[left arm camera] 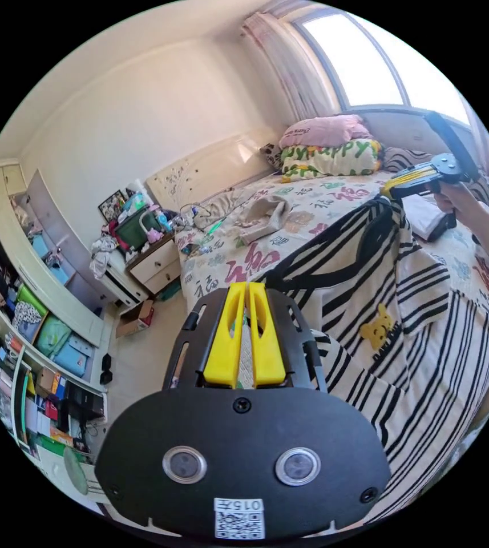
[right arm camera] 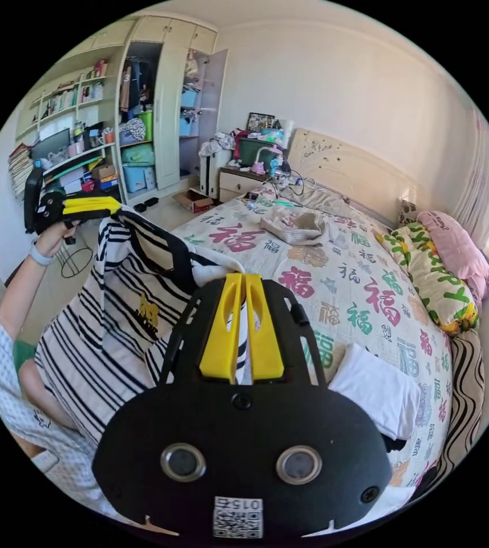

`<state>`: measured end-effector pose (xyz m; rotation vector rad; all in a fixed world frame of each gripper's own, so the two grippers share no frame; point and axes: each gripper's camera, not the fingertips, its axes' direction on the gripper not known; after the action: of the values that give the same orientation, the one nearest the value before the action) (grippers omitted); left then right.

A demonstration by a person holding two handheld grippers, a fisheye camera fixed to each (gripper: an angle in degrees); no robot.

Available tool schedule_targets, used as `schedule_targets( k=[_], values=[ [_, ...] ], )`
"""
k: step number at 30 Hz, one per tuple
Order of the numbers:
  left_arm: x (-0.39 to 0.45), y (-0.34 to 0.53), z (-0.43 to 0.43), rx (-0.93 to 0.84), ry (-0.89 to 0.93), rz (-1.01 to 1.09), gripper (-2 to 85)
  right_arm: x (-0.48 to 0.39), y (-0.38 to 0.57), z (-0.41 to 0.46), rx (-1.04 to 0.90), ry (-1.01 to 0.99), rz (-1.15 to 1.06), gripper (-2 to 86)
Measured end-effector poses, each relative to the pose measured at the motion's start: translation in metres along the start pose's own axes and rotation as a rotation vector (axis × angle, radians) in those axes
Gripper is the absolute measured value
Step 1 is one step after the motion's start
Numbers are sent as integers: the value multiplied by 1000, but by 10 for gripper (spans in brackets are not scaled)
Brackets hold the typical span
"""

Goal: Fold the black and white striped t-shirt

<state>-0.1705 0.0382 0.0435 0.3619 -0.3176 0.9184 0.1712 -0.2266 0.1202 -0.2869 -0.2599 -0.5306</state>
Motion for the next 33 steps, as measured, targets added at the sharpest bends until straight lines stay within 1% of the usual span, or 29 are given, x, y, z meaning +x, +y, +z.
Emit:
schedule_targets(
  k=[2, 4, 6, 8, 9, 11, 12, 13, 15, 17, 18, 19, 21, 22, 23, 25, 28, 30, 32, 33],
  values=[
    [-12, 1, 43, -53, 44, -63, 1, 6, -12, 44, -68, 10, 19, 0],
    [-24, 11, 94, -125, 107, -146, 5, 16, -18, 93, -130, -32, 71, 8],
    [-28, 21, 124, -185, 120, -172, 12, 22, -17, 121, -185, -48, 101, 24],
    [-31, 29, 142, -232, 114, -140, 25, 30, -16, 130, -198, -17, 109, 56],
    [-35, 32, 144, -244, 95, -122, 34, 37, -14, 123, -162, -33, 105, 72],
    [-44, 35, 132, -214, 82, -97, 41, 45, -10, 100, -99, -96, 65, 73],
    [-49, 35, 115, -189, 45, -80, 38, 41, -5, 81, -76, -116, -13, 63],
    [-49, 37, 92, -150, 18, -16, 40, 31, 5, 60, -65, -127, -115, 67],
    [-45, 46, 54, -113, 24, 71, 43, 12, 28, 28, -69, -159, -263, 73],
    [-38, 62, 12, -75, 113, 124, 48, -5, 56, 0, -58, -187, -357, 77],
    [-32, 76, -14, -34, 202, 133, 52, -15, 73, -12, -58, -203, -404, 78],
    [-27, 90, -35, 8, 303, 136, 55, -25, 88, -16, -87, -209, -445, 79],
    [-16, 108, -53, 38, 401, 139, 62, -37, 102, -11, -155, -204, -491, 84],
    [-7, 116, -54, 18, 414, 151, 70, -44, 108, -1, -207, -176, -513, 89],
    [-3, 118, -51, -4, 410, 156, 73, -46, 109, 5, -227, -150, -516, 92],
    [10, 122, -27, -128, 401, 189, 83, -54, 112, 29, -286, -41, -538, 90],
    [11, 120, 8, -241, 446, 217, 61, -47, 105, 33, -317, -94, -518, 63],
    [0, 117, 18, -253, 497, 208, 28, -33, 99, 26, -281, -89, -456, 37],
    [-22, 112, 16, -214, 493, 153, 15, -10, 91, 17, -239, -78, -381, 23],
    [-44, 110, 11, -160, 475, 97, 10, 11, 85, 10, -201, -78, -306, 16]
  ],
)
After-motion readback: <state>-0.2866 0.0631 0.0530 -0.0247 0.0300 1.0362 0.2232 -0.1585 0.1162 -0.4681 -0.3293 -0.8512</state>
